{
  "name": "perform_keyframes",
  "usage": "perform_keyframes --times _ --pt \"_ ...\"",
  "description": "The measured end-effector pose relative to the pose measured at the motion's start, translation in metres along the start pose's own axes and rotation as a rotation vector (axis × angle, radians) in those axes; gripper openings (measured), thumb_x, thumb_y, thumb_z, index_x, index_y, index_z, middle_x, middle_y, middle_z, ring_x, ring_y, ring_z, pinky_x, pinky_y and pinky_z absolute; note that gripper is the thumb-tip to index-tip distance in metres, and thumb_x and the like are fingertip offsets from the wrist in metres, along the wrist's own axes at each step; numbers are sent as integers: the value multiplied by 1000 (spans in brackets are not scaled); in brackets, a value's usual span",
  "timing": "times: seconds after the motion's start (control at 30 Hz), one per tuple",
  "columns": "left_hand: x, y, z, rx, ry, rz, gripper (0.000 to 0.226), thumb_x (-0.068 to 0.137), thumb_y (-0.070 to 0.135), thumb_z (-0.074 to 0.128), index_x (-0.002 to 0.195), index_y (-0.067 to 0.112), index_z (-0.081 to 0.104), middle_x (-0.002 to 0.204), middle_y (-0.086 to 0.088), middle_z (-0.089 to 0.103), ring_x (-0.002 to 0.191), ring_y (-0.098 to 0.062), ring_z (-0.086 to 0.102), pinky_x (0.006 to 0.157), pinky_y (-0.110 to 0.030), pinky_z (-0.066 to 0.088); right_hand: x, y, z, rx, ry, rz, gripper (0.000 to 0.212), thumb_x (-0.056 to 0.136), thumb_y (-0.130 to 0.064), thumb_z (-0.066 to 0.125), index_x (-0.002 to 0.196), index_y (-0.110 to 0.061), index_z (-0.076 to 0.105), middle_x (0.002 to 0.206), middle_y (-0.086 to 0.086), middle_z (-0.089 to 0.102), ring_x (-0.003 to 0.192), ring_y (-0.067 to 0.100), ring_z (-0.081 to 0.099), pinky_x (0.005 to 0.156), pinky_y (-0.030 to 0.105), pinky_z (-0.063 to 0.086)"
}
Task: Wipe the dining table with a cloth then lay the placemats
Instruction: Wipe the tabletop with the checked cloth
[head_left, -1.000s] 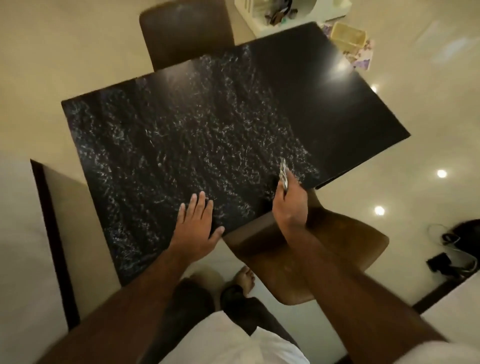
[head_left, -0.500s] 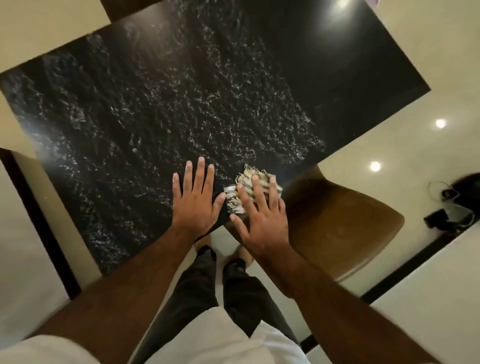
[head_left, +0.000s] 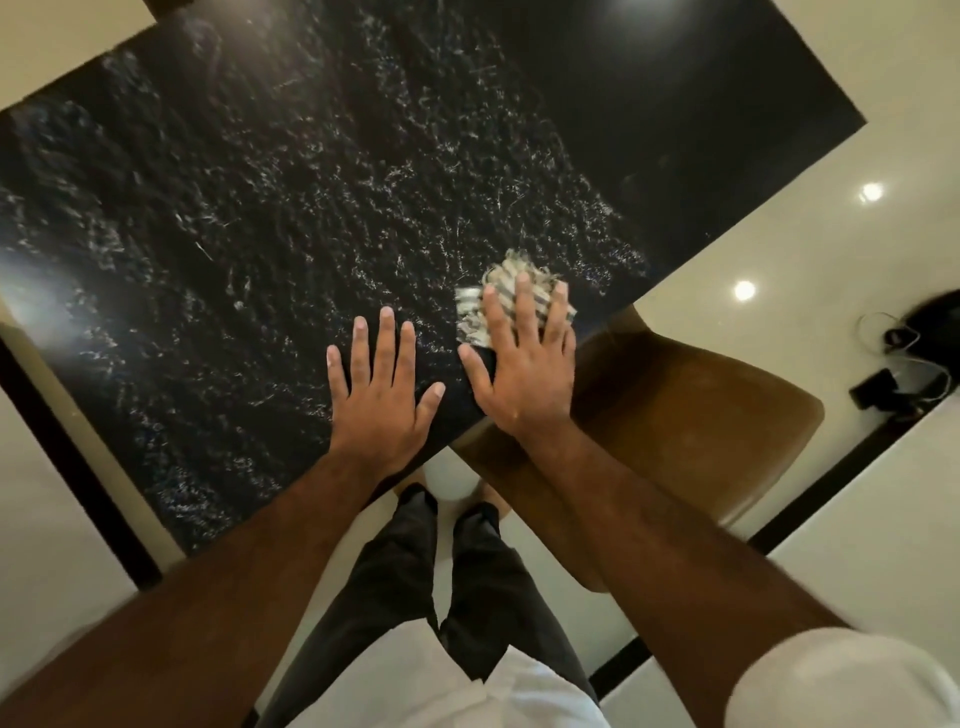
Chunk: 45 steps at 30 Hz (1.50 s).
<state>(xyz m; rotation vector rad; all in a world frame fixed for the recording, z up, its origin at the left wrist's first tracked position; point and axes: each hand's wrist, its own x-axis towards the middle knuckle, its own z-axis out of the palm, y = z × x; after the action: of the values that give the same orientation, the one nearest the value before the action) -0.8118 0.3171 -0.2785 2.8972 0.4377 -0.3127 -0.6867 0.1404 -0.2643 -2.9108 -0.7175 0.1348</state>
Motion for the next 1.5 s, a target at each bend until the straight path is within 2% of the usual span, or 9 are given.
perform_keyframes --times 0.1,0.23,0.47,0.63,0.87,1.0,1.2,1.33,1.5 --pt "-1 -3 -4 21 -11 29 90 111 68 21 179 12 1 187 -13 -11 172 -43 -5 134 -74 7 -35 -14 4 54 -33 -98 83 109 -77 35 179 -37 17 189 5 1 173 46 -2 132 64 23" --pt "1 -2 -6 11 -34 33 91 111 71 20 179 13 -1 186 -10 -17 172 -41 -11 134 -72 3 -63 -2 -1 49 -57 -75 80 110 -76 34 179 -39 17 189 3 1 174 42 -4 132 60 21" --pt "4 -1 -5 23 -57 21 91 110 73 11 178 14 0 186 -10 -15 172 -40 -11 133 -70 0 21 57 -22 -14 -7 340 83 110 -77 26 180 -33 17 188 12 8 171 50 5 131 68 28" --pt "4 -4 -2 48 -67 20 92 110 74 11 179 13 3 187 -12 -11 172 -42 -7 132 -71 2 49 36 -17 -25 -23 214 88 108 -80 28 180 -31 15 188 12 5 171 50 5 132 68 23" --pt "6 -6 -7 40 -60 58 94 109 76 14 179 13 6 187 -10 -8 172 -42 -2 132 -76 10 -31 0 -8 54 -56 -21 83 110 -77 35 180 -37 16 189 5 -1 174 40 -4 135 58 16" --pt "28 -5 -14 38 -97 55 101 105 84 14 179 17 -3 187 -7 -16 172 -39 -8 131 -76 4 -32 31 -15 7 -60 140 83 109 -78 32 180 -36 16 189 5 -1 174 41 -3 134 60 19" --pt "40 -2 -13 -3 -142 22 105 100 91 7 177 22 -13 183 -1 -29 170 -35 -23 129 -73 -7 62 76 -29 11 17 450 88 108 -80 27 180 -30 17 188 12 6 172 47 3 134 66 25" --pt "42 -4 -11 24 -148 28 107 100 92 10 178 22 -11 184 -2 -26 171 -37 -18 127 -72 -8 99 66 -27 14 -12 347 93 106 -84 26 180 -30 14 188 11 1 172 46 -1 134 66 17" --pt "39 -3 -12 17 -162 32 107 100 91 11 179 20 -4 186 -3 -21 172 -38 -14 128 -74 -4 67 25 -19 45 -66 97 92 106 -83 32 180 -32 12 189 8 -3 173 43 -4 135 65 17"
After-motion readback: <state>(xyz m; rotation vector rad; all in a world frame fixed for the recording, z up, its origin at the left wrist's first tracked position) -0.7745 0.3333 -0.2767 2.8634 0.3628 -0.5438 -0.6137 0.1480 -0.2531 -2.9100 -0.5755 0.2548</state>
